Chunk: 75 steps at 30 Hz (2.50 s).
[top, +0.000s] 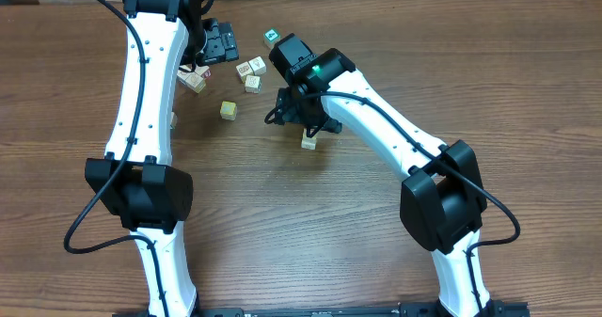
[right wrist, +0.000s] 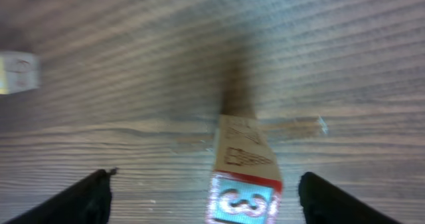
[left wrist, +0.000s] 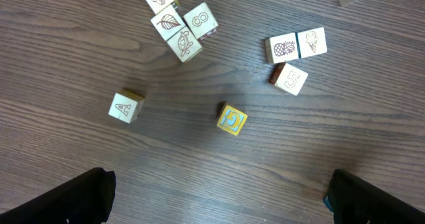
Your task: Form a tower
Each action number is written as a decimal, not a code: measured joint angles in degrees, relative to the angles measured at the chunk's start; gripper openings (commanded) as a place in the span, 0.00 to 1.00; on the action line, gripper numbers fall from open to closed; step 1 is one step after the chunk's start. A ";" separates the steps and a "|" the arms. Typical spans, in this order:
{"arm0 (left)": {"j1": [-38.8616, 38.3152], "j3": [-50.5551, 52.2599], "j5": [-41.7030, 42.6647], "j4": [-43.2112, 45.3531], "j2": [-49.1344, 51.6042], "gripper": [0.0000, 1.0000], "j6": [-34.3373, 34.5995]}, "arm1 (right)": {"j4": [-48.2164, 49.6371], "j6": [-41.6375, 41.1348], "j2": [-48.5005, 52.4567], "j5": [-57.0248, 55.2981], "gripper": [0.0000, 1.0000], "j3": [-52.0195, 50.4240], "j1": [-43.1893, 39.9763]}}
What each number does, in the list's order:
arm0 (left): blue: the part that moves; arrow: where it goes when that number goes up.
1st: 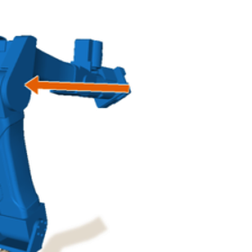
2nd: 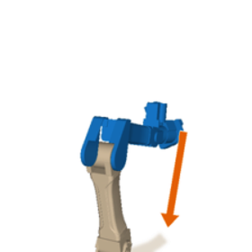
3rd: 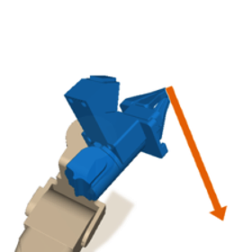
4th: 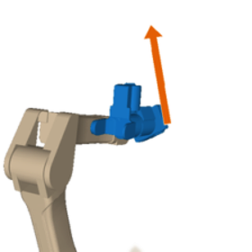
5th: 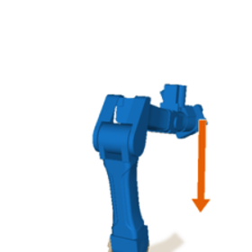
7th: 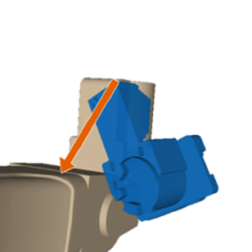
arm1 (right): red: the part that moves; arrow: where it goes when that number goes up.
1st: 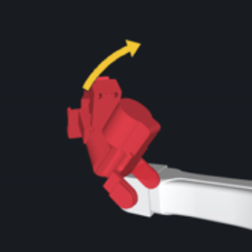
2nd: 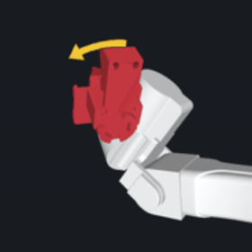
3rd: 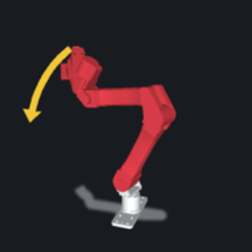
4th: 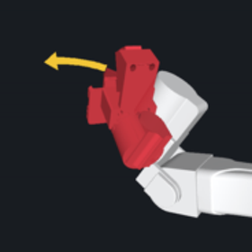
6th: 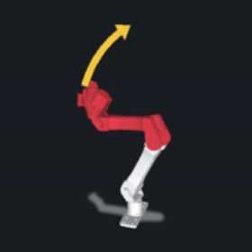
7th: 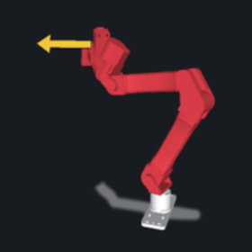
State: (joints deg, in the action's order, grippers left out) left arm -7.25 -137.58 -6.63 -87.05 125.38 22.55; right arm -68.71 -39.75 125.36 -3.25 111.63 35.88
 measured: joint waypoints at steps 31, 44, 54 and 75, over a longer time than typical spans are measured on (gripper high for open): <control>0.00 0.00 0.00 0.00 0.00 1.00 0.00 | 4.04 -2.25 1.79 -0.44 0.80 -5.05 0.28; 0.00 0.00 0.00 0.00 0.00 1.00 0.00 | 4.66 -2.21 1.90 -3.21 0.72 -6.32 1.29; 0.00 0.00 0.00 0.00 0.00 1.00 0.00 | 5.68 -2.27 2.54 -3.23 0.52 -7.48 1.29; 0.00 0.00 0.00 0.00 0.00 0.99 0.00 | 7.04 0.92 2.60 -3.63 0.28 -8.59 1.29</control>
State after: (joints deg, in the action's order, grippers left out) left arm -7.25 -137.58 -6.63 -87.05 125.38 22.55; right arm -61.67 -38.83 127.96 -6.87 103.04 37.17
